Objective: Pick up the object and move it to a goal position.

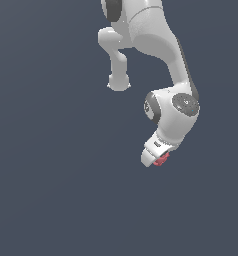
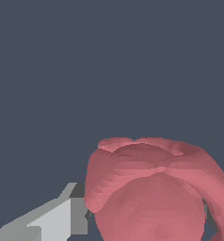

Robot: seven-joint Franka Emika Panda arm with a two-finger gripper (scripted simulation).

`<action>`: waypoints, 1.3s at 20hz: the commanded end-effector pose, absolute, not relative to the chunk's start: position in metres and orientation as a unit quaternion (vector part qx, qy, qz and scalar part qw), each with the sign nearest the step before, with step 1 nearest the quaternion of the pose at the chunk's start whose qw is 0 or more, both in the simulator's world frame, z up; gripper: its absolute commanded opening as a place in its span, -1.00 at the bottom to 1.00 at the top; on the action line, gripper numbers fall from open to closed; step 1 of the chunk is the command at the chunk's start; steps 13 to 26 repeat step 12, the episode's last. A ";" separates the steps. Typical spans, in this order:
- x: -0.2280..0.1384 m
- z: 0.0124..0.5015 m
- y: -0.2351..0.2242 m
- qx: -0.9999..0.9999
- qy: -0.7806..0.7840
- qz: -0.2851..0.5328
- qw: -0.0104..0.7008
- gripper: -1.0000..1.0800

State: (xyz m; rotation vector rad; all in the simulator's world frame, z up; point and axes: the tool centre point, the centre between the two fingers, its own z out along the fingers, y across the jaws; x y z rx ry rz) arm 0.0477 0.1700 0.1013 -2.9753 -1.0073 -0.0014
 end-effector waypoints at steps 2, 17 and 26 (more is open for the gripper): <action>0.055 0.108 0.187 -0.948 -0.320 0.000 0.000 -1.00; 0.064 0.115 0.205 -0.947 -0.320 0.000 0.000 -1.00; 0.064 0.115 0.205 -0.947 -0.320 0.000 0.000 -1.00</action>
